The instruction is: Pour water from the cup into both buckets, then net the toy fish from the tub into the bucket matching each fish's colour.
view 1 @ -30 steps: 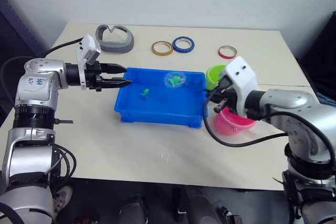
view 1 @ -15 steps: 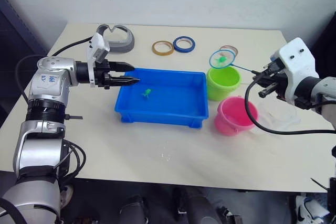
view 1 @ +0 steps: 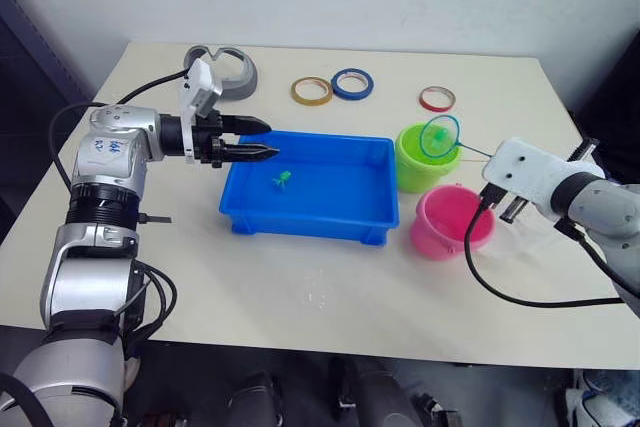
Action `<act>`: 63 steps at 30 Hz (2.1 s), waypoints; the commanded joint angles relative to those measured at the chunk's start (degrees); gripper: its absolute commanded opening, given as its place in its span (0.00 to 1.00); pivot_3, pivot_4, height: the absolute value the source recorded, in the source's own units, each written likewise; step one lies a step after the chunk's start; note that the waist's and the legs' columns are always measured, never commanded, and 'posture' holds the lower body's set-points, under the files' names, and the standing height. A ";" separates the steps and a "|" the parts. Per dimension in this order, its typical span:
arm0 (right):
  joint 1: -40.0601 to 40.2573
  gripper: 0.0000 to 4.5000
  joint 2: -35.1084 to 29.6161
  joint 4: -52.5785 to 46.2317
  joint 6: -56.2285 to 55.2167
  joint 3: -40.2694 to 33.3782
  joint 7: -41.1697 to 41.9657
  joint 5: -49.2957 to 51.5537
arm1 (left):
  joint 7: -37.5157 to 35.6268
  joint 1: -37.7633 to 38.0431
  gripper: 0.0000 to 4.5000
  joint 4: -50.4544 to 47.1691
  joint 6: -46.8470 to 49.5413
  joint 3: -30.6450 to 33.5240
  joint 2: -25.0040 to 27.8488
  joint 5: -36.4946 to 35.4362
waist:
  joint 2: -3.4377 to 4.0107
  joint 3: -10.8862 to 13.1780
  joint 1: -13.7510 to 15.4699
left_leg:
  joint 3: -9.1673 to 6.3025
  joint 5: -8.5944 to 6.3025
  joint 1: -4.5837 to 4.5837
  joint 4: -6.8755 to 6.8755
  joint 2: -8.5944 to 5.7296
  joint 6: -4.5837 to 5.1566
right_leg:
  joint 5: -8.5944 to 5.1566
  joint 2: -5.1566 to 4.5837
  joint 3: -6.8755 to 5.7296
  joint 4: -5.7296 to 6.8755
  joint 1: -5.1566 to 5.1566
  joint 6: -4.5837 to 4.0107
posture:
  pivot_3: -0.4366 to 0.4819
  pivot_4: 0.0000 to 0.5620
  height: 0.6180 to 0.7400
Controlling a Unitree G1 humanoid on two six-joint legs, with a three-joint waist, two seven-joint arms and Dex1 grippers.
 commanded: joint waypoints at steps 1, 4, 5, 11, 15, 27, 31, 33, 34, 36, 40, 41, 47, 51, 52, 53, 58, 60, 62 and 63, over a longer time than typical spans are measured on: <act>2.02 0.00 -2.05 -1.19 -6.15 0.89 -2.40 -8.57 | -0.38 -2.20 0.67 -0.05 -0.85 0.65 0.12 -0.09 | 0.00 0.00 0.20 | 0.00 0.00 0.01 0.00 0.00 0.00 | 0.00 0.00 0.00 0.00 0.00 0.00 | 0.48 0.27 0.61; 3.73 0.00 -3.43 0.19 -12.14 3.95 -5.18 -17.87 | -0.36 -2.25 0.67 0.14 -1.03 0.60 -0.08 -0.05 | 0.00 0.00 0.54 | 0.02 0.00 0.01 0.00 0.00 -0.01 | 0.00 0.00 0.01 0.00 0.00 0.00 | 0.48 0.27 0.61; 4.38 0.00 -3.91 0.79 -14.19 4.53 -5.63 -20.57 | -0.34 -2.29 0.67 0.20 -1.07 0.60 -0.13 -0.03 | 0.00 0.00 0.61 | 0.02 0.00 0.02 0.00 0.00 -0.01 | 0.00 0.00 0.01 0.00 0.00 0.00 | 0.48 0.27 0.61; 8.53 0.00 -5.29 4.40 -22.91 4.91 -9.68 -35.44 | -0.36 -2.40 0.67 0.44 -1.29 0.59 -0.22 0.00 | 0.00 0.00 0.90 | 0.07 0.00 0.02 0.00 -0.01 -0.01 | 0.00 -0.01 0.03 -0.03 0.00 0.00 | 0.48 0.27 0.61; 11.04 0.00 -4.86 5.63 -25.52 3.45 -11.25 -41.56 | -0.46 -2.20 0.67 0.28 -1.26 0.63 -0.14 -0.05 | 0.00 0.00 0.85 | 0.08 0.02 0.04 0.00 0.00 -0.03 | 0.00 0.01 0.03 0.01 0.00 0.00 | 0.48 0.27 0.61; 14.99 0.00 -2.40 7.20 -32.60 -1.95 -14.77 -53.83 | -0.66 -2.51 0.67 0.55 -1.48 0.56 -0.33 -0.01 | 0.00 0.00 0.85 | 0.13 0.02 0.06 0.16 -0.01 -0.04 | 0.00 0.02 0.05 0.19 0.00 -0.01 | 0.48 0.27 0.61; 15.46 0.00 0.48 6.59 -33.48 -4.46 -12.61 -52.42 | -0.71 -2.65 0.67 0.84 -1.64 0.52 -0.38 0.05 | 0.00 0.00 0.83 | 0.13 0.02 0.06 0.30 -0.01 -0.05 | 0.00 0.02 0.05 0.31 0.00 -0.01 | 0.48 0.27 0.61; 14.10 0.00 2.58 5.69 -33.05 -6.10 -9.95 -49.54 | -0.60 -2.75 0.67 1.14 -1.83 0.58 -0.23 0.19 | 0.00 0.00 0.80 | 0.14 0.02 0.06 0.38 -0.02 -0.05 | 0.00 0.02 0.07 0.39 0.00 -0.01 | 0.48 0.27 0.61; 12.88 0.00 3.54 4.98 -32.95 -6.93 -8.01 -47.43 | -0.43 -2.81 0.67 1.34 -1.90 0.70 0.02 0.26 | 0.00 0.00 0.78 | 0.14 0.02 0.06 0.42 -0.02 -0.05 | 0.00 0.02 0.07 0.43 0.00 0.00 | 0.48 0.27 0.61; 8.95 0.00 6.65 2.91 -30.76 -8.19 -2.84 -42.24 | -0.08 -2.80 0.67 1.78 -2.21 1.00 1.01 0.61 | -0.01 0.00 0.63 | 0.14 0.02 0.08 0.49 -0.02 -0.05 | 0.00 0.02 0.09 0.54 0.00 0.00 | 0.48 0.27 0.61; -1.13 0.00 14.18 -0.71 -22.40 -8.15 8.14 -31.99 | 0.24 -2.31 0.67 3.29 -3.41 1.62 4.66 1.98 | -0.03 0.02 -0.09 | 0.14 0.05 0.18 0.58 0.01 -0.14 | 0.00 0.10 0.14 0.76 0.01 -0.01 | 0.48 0.27 0.61; -3.30 0.00 15.81 -1.23 -19.78 -7.66 10.77 -30.19 | 0.20 -2.11 0.67 3.51 -3.62 1.74 5.61 2.19 | -0.03 0.02 -0.19 | 0.11 0.07 0.18 0.59 0.00 -0.16 | 0.00 0.10 0.15 0.81 0.01 -0.03 | 0.48 0.27 0.61; -9.90 0.00 23.98 -4.90 -5.49 -1.51 21.46 -21.78 | 0.74 -0.25 0.67 1.96 -3.03 3.07 9.93 1.87 | -0.04 0.01 -0.34 | 0.07 0.07 0.20 0.58 0.01 -0.16 | -0.02 0.04 0.11 0.85 0.01 -0.07 | 0.48 0.27 0.61; -11.98 0.00 27.17 -4.26 -0.70 3.79 21.97 -21.50 | 1.46 2.02 0.67 -1.25 -1.35 4.28 11.32 1.13 | -0.04 0.01 -0.33 | 0.05 0.05 0.14 0.60 -0.01 -0.09 | -0.02 -0.02 0.09 0.84 0.00 -0.07 | 0.48 0.27 0.61; -12.54 0.00 27.95 -3.74 0.35 4.81 22.02 -20.98 | 1.64 2.56 0.67 -1.96 -0.99 4.53 11.60 1.04 | -0.04 0.01 -0.39 | 0.05 0.04 0.14 0.61 -0.01 -0.07 | -0.02 -0.03 0.09 0.84 0.00 -0.07 | 0.48 0.27 0.61; -13.15 0.00 28.69 -3.08 1.03 6.09 21.92 -20.75 | 1.77 3.21 0.67 -2.80 -0.52 4.76 11.97 0.91 | -0.04 0.01 -0.45 | 0.05 0.04 0.14 0.61 -0.01 -0.07 | -0.02 -0.03 0.09 0.84 0.00 -0.07 | 0.48 0.27 0.61; -16.84 0.00 32.60 4.51 0.60 12.86 19.70 -21.68 | 2.27 8.07 0.67 -8.20 1.68 5.25 13.58 0.53 | -0.05 0.01 -0.84 | 0.05 0.04 0.15 0.61 0.00 -0.07 | -0.02 -0.02 0.09 0.86 -0.01 -0.07 | 0.48 0.27 0.61; -17.49 0.00 33.61 6.80 -0.67 14.74 19.00 -22.03 | 2.46 9.25 0.67 -9.83 2.68 5.89 14.09 -0.14 | -0.05 0.01 -0.86 | 0.05 0.04 0.16 0.61 0.00 -0.07 | -0.02 -0.02 0.09 0.86 -0.01 -0.07 | 0.48 0.27 0.61; -18.05 0.00 34.42 8.30 -1.27 16.15 18.66 -22.01 | 2.68 10.44 0.67 -11.39 3.53 6.30 14.75 -0.55 | -0.05 0.01 -0.70 | 0.04 0.04 0.14 0.62 0.00 -0.07 | -0.02 -0.02 0.08 0.88 -0.03 -0.08 | 0.48 0.27 0.61; -18.38 0.00 34.81 9.07 -1.55 16.73 18.49 -21.93 | 2.85 11.17 0.67 -12.12 3.90 6.46 15.18 -0.65 | -0.05 0.01 -0.69 | 0.04 0.04 0.13 0.63 0.00 -0.07 | -0.02 -0.02 0.08 0.87 -0.03 -0.08 | 0.48 0.27 0.61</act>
